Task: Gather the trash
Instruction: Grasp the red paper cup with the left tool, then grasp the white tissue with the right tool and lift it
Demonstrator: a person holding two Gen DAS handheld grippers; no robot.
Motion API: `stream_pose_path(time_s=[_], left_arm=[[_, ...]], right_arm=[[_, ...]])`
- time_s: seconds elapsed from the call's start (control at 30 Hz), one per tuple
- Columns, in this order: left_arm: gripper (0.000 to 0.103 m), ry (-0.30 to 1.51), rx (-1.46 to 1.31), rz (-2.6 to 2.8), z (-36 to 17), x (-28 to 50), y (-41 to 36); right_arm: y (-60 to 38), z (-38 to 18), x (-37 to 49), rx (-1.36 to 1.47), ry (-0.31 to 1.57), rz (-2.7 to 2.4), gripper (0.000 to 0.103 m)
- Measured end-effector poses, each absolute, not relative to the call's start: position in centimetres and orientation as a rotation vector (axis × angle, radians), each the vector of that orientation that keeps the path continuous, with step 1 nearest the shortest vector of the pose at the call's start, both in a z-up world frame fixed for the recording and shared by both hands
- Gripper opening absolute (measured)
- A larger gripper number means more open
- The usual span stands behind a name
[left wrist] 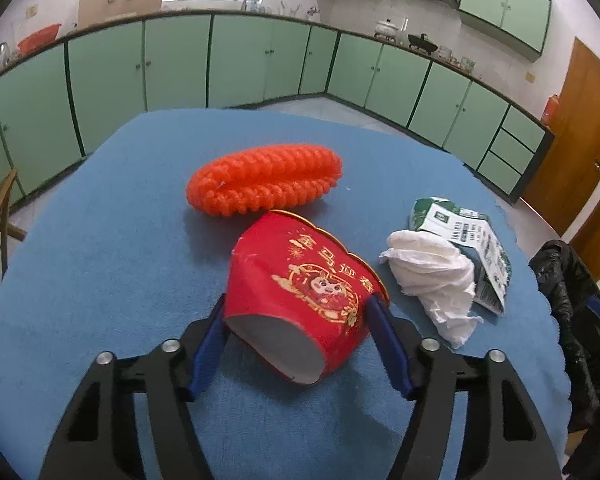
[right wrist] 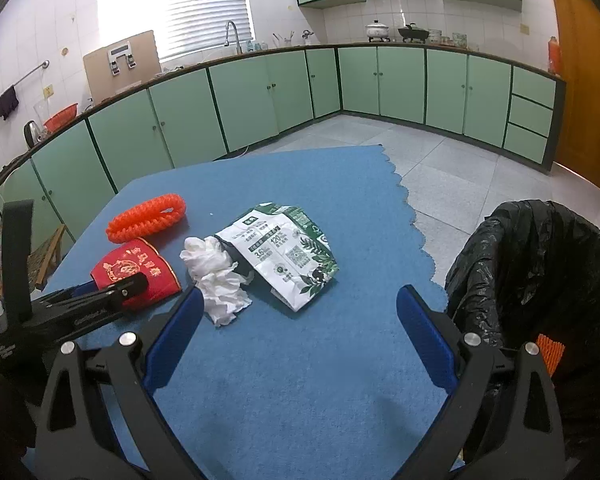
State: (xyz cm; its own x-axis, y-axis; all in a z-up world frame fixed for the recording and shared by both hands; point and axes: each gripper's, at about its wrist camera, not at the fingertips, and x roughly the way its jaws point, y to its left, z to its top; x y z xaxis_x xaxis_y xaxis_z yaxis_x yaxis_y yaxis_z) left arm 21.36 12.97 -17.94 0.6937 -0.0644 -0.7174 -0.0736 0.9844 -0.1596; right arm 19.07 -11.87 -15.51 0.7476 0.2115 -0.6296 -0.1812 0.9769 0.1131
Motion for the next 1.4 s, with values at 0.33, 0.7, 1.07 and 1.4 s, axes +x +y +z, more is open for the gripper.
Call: stream_pose_path(time_s=[0.33, 0.7, 1.07, 1.4], left_arm=[[0.05, 0.748, -0.158, 0.025, -17.1, 18.9, 13.1], [0.05, 0.699, -0.136, 0.09, -16.1, 17.2, 15.2], [0.05, 0.699, -0.112, 0.118, -16.4, 17.5, 16.4], [0.05, 0.692, -0.115, 0.111, -15.9, 17.3, 16.3]], right_arm=[[-9.0, -15.8, 19.8, 0.011, 0.699, 0.288, 0.085], [-4.4, -17.7, 22.0, -0.005, 0.76, 0.355, 0.067], [-2.4, -19.8, 24.2, -0.032, 0.852, 0.331, 0.037], [-2.6, -18.3, 23.1, -0.028, 0.826, 0.404, 0.015]])
